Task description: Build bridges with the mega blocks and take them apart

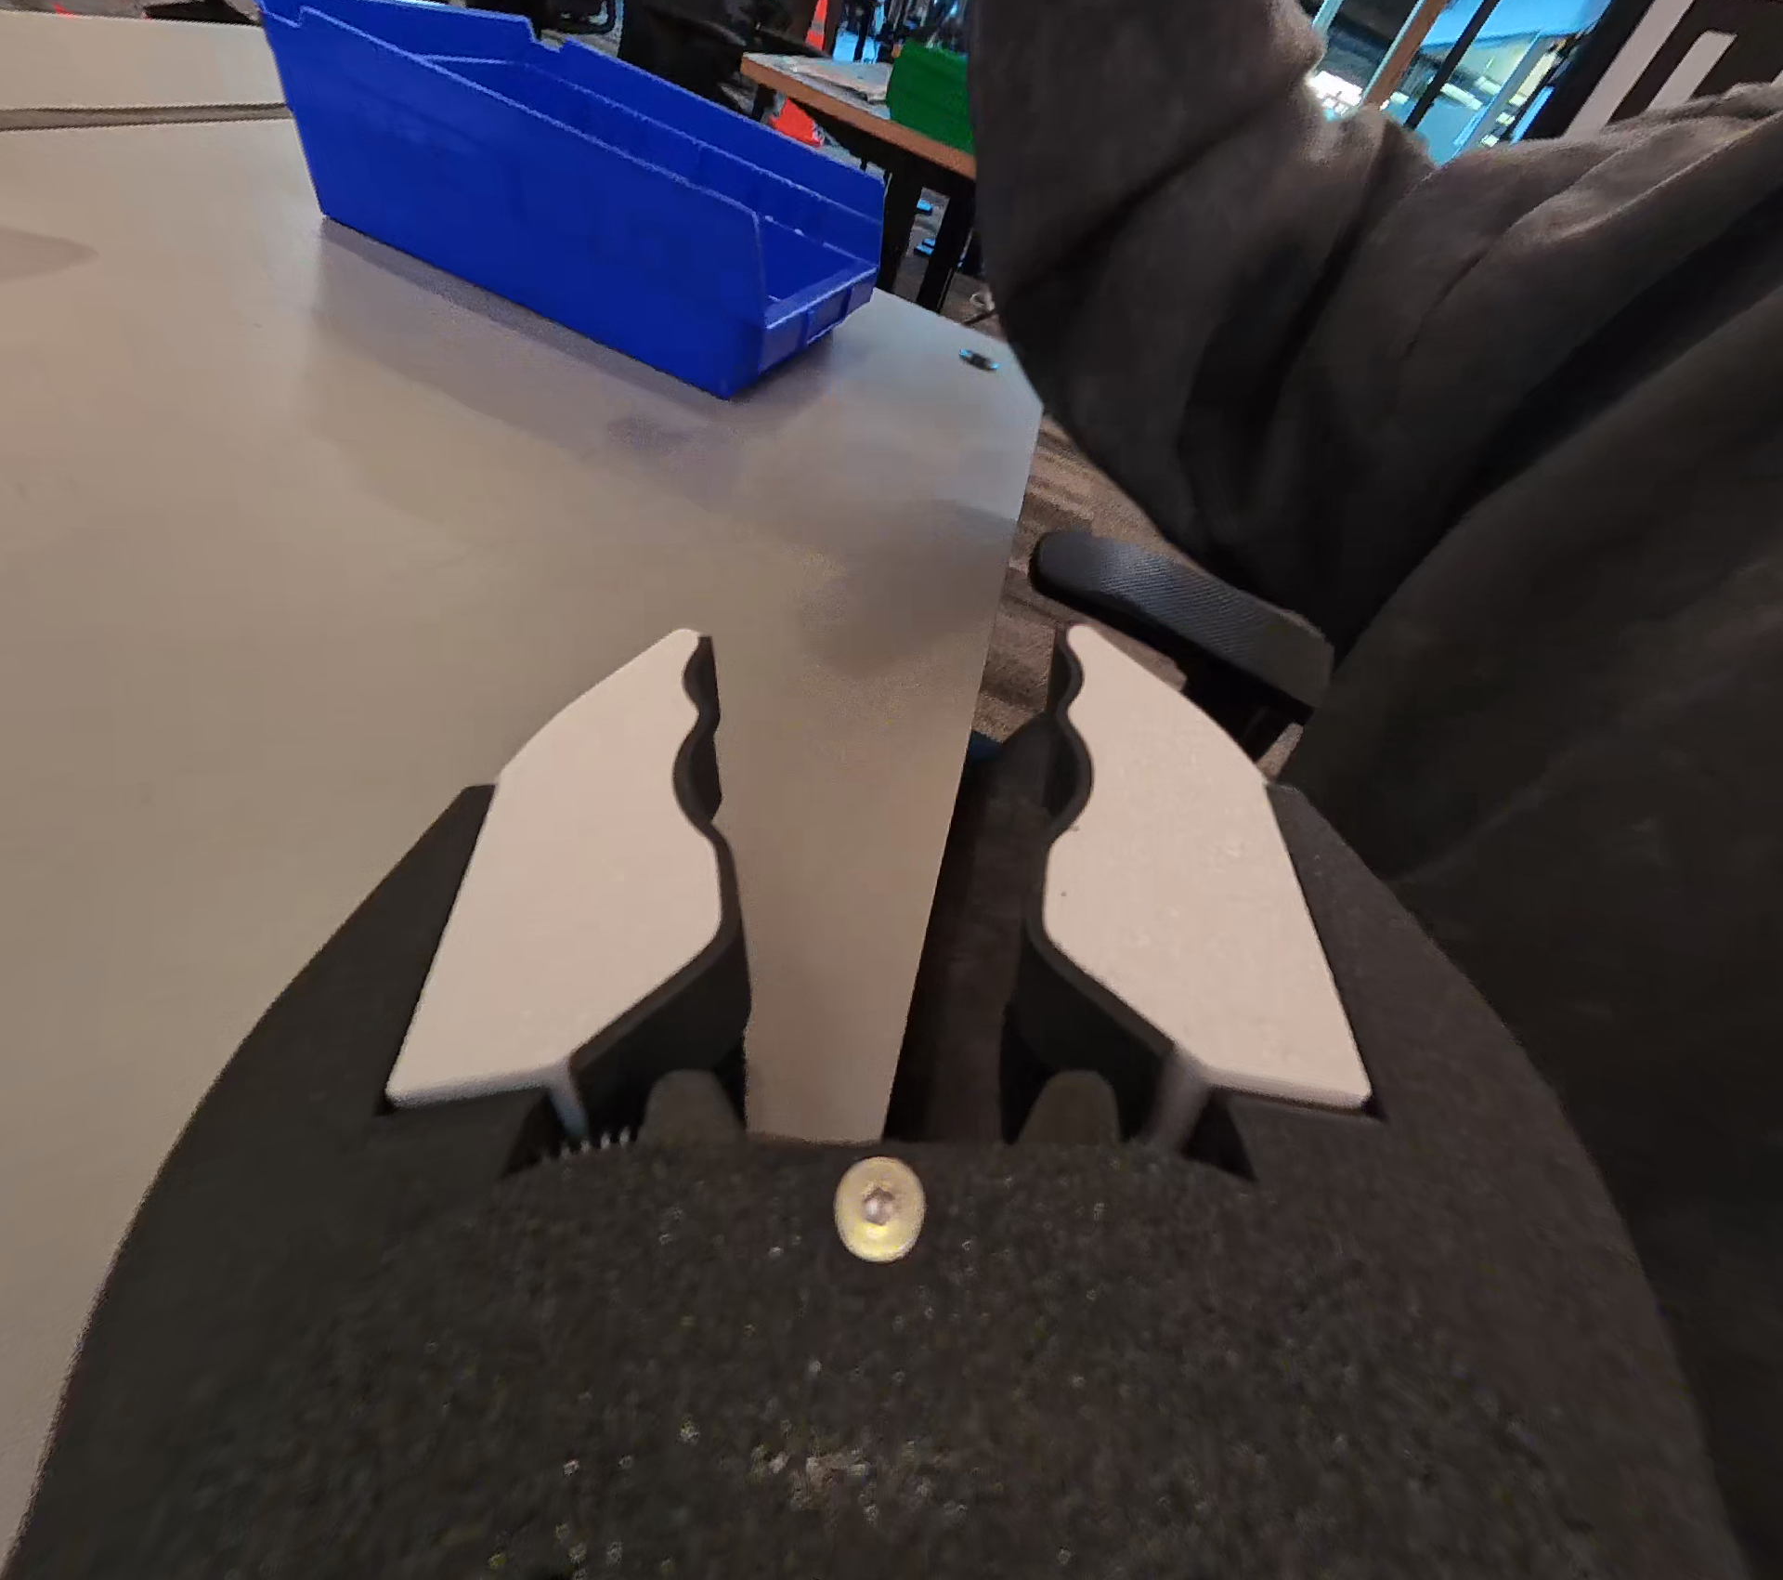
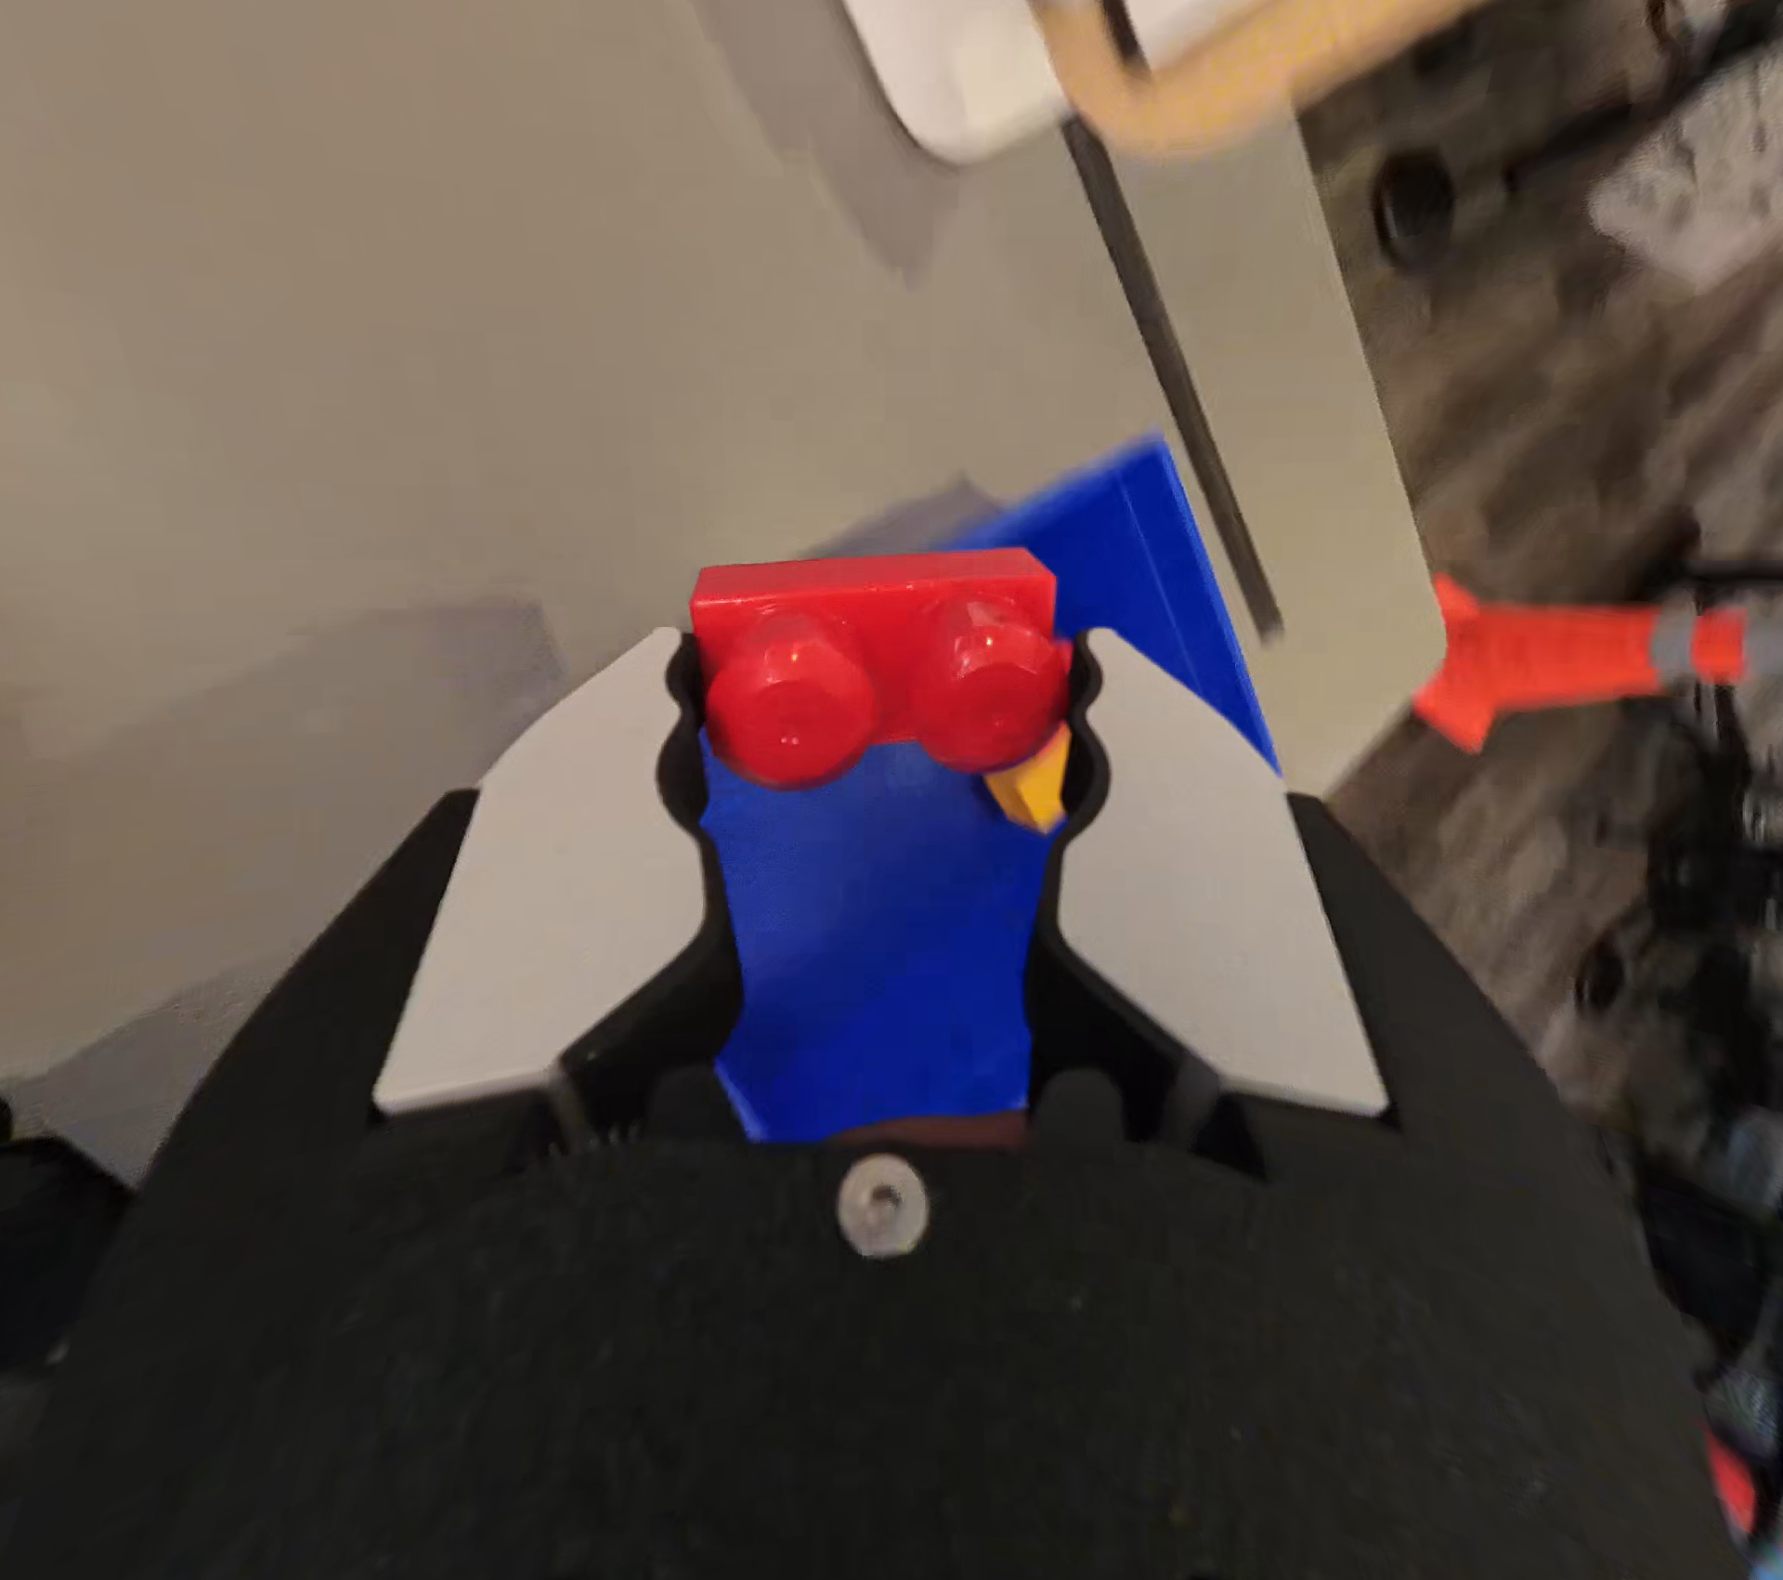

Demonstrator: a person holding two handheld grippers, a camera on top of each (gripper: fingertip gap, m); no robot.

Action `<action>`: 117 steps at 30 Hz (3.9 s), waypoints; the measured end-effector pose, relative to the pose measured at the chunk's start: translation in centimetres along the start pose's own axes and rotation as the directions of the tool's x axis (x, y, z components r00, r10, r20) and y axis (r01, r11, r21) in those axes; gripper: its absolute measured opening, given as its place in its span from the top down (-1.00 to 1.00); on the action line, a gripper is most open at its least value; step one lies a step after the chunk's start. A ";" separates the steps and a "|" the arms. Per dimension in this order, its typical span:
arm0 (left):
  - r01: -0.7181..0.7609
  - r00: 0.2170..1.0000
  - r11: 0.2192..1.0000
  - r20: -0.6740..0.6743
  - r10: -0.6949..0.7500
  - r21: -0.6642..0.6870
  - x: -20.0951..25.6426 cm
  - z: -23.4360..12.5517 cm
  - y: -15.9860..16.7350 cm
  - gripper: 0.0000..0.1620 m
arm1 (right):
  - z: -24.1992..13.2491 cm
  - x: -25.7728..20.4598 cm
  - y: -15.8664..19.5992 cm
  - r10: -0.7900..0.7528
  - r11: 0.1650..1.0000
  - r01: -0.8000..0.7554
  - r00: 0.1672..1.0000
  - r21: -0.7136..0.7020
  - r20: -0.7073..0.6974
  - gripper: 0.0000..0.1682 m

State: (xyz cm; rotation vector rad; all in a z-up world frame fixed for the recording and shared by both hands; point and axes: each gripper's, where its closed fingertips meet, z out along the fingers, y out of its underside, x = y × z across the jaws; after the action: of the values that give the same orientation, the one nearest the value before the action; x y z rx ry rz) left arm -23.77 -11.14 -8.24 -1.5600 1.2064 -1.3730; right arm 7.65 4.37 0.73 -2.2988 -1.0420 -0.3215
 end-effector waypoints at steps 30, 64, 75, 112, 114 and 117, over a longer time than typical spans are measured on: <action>0.019 0.984 0.992 0.177 0.004 -0.127 -3.5 0.7 2.8 0.06 | -1.5 -12.9 -2.9 0.112 0.750 -0.369 0.889 0.550 0.444 0.09; -0.165 0.917 0.143 -0.098 0.386 -0.976 -23.7 -18.6 1.4 -0.13 | 4.3 -30.3 -3.8 -0.083 0.853 -0.363 0.615 0.375 0.784 0.23; -0.181 0.925 0.040 -0.156 0.346 -0.983 -24.0 -19.6 3.7 0.06 | 4.8 -30.8 -3.6 -0.073 0.871 -0.361 0.575 0.333 0.815 0.24; -0.407 0.855 0.097 -0.342 0.390 -0.908 -11.6 5.1 -13.1 0.07 | 3.8 -18.1 -18.6 -0.025 0.600 -0.320 0.908 0.733 0.417 -0.01; -0.402 0.851 0.070 -0.344 0.397 -0.913 -11.9 5.2 -12.6 0.08 | 4.5 -18.2 -18.1 -0.026 0.616 -0.301 0.916 0.728 0.400 -0.01; -0.400 0.857 0.066 -0.348 0.379 -0.914 -11.7 5.3 -12.4 0.09 | 4.3 -18.4 -17.9 -0.042 0.595 -0.314 0.907 0.740 0.418 0.00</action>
State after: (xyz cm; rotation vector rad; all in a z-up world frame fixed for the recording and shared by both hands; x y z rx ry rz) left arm -16.23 3.36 -1.16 -1.6731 2.6094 -0.0104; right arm -18.06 5.13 -3.40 -1.5864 -0.9050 0.6210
